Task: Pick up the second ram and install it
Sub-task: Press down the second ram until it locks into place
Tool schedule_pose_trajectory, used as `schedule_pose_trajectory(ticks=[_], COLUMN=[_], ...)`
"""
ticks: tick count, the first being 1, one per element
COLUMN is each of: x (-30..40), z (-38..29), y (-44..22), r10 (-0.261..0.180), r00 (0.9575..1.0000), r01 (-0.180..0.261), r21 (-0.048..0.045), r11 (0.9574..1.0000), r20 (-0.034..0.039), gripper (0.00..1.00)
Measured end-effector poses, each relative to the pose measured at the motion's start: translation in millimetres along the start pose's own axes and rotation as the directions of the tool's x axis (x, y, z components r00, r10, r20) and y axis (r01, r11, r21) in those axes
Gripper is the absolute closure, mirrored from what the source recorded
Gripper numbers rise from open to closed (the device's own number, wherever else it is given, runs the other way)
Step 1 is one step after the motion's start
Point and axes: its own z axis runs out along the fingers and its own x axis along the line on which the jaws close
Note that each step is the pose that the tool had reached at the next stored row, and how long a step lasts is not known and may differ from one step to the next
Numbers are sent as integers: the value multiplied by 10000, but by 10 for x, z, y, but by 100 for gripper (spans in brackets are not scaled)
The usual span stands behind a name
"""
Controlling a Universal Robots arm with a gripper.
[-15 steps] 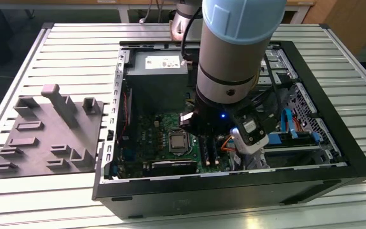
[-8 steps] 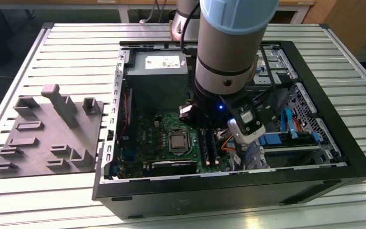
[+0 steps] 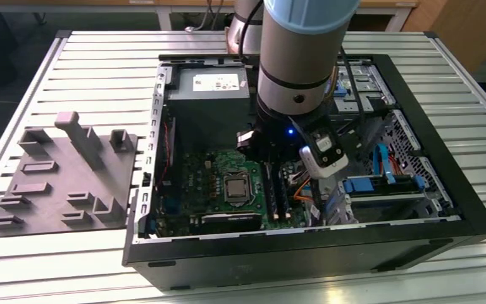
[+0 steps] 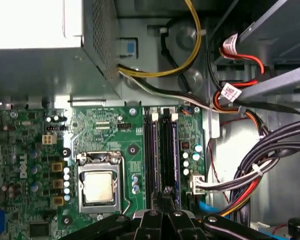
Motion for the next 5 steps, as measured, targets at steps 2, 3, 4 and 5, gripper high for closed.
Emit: schedule_pose_trajectory(ticks=[2, 3, 4, 5], x=[0, 0, 0, 0], z=[0, 0, 0, 0], y=[1, 1, 1, 2], r10=[1, 1, 1, 1], r00=[10000, 10000, 10000, 10000], r01=[-1, -1, -1, -1], r21=[1, 1, 1, 0], r11=[10000, 10000, 10000, 10000], r20=[0, 0, 0, 0], gripper=[89, 89, 89, 89])
